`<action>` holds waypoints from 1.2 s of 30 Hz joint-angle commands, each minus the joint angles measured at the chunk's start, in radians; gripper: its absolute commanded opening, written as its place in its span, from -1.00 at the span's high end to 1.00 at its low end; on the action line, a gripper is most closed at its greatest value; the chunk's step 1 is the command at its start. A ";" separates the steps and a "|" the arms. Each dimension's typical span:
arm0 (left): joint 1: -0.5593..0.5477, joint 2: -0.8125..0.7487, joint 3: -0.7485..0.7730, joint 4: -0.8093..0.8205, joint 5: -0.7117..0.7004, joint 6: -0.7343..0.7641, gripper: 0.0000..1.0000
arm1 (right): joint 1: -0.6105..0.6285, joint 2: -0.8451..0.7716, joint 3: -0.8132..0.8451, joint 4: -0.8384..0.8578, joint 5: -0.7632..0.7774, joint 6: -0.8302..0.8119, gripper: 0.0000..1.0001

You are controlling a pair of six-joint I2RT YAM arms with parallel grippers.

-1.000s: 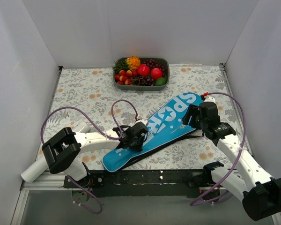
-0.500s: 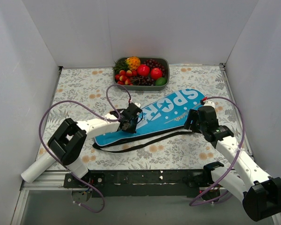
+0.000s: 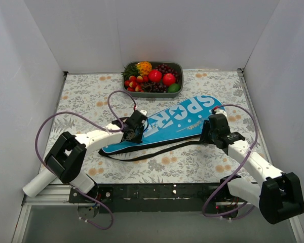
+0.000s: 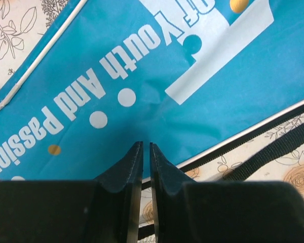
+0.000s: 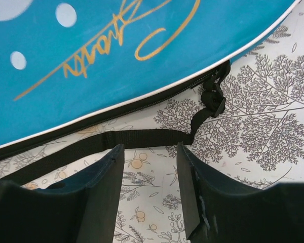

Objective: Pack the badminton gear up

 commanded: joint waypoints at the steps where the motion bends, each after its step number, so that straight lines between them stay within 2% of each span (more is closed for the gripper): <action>1: 0.004 -0.088 -0.019 0.003 0.017 0.008 0.78 | 0.003 0.058 -0.029 0.091 0.001 -0.008 -0.03; 6: 0.004 -0.119 -0.033 0.002 0.029 0.011 0.78 | 0.002 0.134 -0.026 0.147 0.023 -0.003 -0.02; 11: 0.004 -0.148 -0.047 0.010 0.045 0.014 0.78 | 0.000 0.210 -0.022 0.197 0.057 0.004 0.08; 21: 0.004 -0.185 -0.088 0.033 0.056 0.028 0.78 | -0.008 0.312 0.011 0.220 0.130 0.050 0.18; 25: 0.004 -0.185 -0.098 0.042 0.071 0.025 0.78 | -0.020 0.335 0.023 0.175 0.190 0.067 -0.11; 28: 0.004 -0.180 -0.102 0.042 0.077 0.030 0.78 | -0.034 0.345 0.040 0.134 0.233 0.073 -0.23; 36: 0.004 -0.183 -0.105 0.042 0.092 0.039 0.78 | -0.043 0.378 0.081 0.126 0.247 0.064 -0.26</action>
